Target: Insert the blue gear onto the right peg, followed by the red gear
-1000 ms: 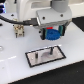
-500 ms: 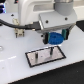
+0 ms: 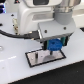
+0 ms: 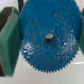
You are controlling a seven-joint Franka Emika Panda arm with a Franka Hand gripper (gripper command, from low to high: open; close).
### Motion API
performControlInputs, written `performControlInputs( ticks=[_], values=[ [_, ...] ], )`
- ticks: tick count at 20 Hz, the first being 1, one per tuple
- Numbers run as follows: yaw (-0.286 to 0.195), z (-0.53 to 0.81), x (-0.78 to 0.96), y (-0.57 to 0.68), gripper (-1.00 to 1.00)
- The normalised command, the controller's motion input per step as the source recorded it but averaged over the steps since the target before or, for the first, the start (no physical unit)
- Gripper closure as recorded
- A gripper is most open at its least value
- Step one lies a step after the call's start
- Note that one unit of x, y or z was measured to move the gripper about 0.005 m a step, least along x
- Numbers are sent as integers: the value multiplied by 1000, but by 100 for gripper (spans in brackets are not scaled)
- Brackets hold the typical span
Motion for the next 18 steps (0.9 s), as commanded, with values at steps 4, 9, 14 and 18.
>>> performControlInputs(
  ticks=[4, 9, 14, 18],
  values=[
    [0, -136, 251, -130, 100],
    [0, -12, 276, -46, 100],
    [0, 394, 363, -43, 100],
    [0, 19, 355, -67, 100]
  ],
)
